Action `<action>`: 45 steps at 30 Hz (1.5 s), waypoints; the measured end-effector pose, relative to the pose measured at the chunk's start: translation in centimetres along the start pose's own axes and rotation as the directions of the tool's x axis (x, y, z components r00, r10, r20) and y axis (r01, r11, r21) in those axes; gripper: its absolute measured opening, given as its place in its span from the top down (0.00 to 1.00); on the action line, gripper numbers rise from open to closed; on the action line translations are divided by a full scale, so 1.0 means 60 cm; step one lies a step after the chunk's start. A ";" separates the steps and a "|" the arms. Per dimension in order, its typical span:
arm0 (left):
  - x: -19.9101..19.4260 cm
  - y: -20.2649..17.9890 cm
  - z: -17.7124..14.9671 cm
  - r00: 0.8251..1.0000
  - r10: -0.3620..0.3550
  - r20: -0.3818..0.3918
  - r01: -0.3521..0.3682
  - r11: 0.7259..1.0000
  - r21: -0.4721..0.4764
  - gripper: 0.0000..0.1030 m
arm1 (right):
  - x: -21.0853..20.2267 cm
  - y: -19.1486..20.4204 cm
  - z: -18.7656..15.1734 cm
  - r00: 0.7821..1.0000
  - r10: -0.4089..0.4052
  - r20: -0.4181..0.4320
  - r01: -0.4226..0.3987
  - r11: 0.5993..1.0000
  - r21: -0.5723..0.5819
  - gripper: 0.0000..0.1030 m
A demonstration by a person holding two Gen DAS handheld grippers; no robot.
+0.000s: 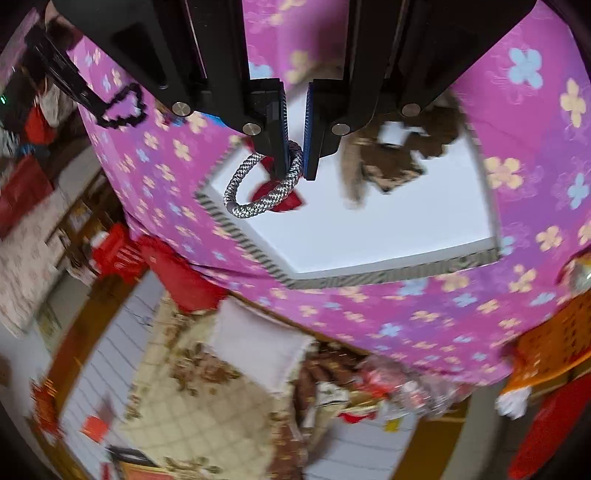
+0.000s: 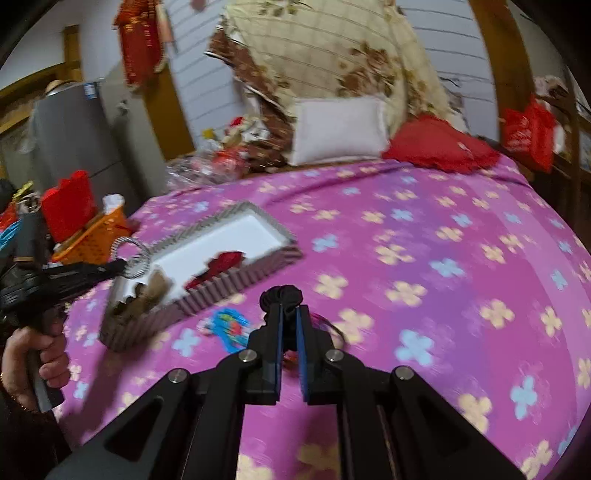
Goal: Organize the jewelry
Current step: 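Carry the bangle into the white box with the left tool while the right tool drops the hair tie inside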
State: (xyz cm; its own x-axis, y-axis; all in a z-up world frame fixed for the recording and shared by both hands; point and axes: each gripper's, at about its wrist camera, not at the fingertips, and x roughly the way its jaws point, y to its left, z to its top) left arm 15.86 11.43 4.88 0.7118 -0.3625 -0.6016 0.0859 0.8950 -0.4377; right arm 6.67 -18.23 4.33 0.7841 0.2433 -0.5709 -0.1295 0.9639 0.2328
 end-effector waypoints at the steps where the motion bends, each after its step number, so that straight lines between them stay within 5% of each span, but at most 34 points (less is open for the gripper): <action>1: 0.002 0.009 0.003 1.000 0.019 -0.004 -0.019 1.000 -0.012 0.94 | 0.002 0.009 0.004 1.000 0.005 0.001 -0.005 1.000 -0.008 0.93; 13: 0.001 0.054 0.034 0.994 0.108 0.002 -0.108 0.994 -0.031 0.94 | 0.100 0.115 0.083 0.994 0.103 -0.029 -0.104 0.994 -0.022 0.93; 21: 0.028 0.093 0.035 0.981 0.183 -0.060 -0.187 0.979 -0.076 0.94 | 0.189 0.150 0.097 0.990 0.121 -0.075 -0.120 0.993 0.020 0.93; 28: 0.035 0.086 0.027 0.960 0.272 -0.070 -0.274 0.962 -0.016 0.94 | 0.243 0.161 0.090 0.972 0.196 -0.126 -0.185 0.978 0.094 0.93; 35: 0.056 0.094 0.020 0.932 0.342 -0.121 -0.345 0.939 0.002 0.94 | 0.286 0.159 0.071 0.964 0.179 -0.195 -0.157 0.980 0.123 0.93; 38: 0.058 0.089 0.018 0.930 0.346 -0.122 -0.348 0.938 0.011 0.92 | 0.293 0.160 0.064 0.963 0.163 -0.213 -0.142 0.983 0.113 0.91; 42: 0.058 0.089 0.018 0.932 0.342 -0.120 -0.344 0.939 0.004 0.82 | 0.294 0.161 0.063 0.967 0.113 -0.228 -0.095 0.991 0.092 0.61; 45: 0.057 0.091 0.018 0.934 0.338 -0.115 -0.341 0.940 -0.006 0.82 | 0.285 0.154 0.066 0.971 0.100 -0.216 -0.083 0.993 0.086 0.60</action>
State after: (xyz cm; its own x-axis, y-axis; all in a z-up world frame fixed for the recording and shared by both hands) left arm 19.52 15.34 1.19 0.6134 -0.0660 -0.7870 -0.1663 0.9634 -0.2104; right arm 21.29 -5.57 -0.15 0.6173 0.3557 -0.7017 -0.1410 0.9275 0.3462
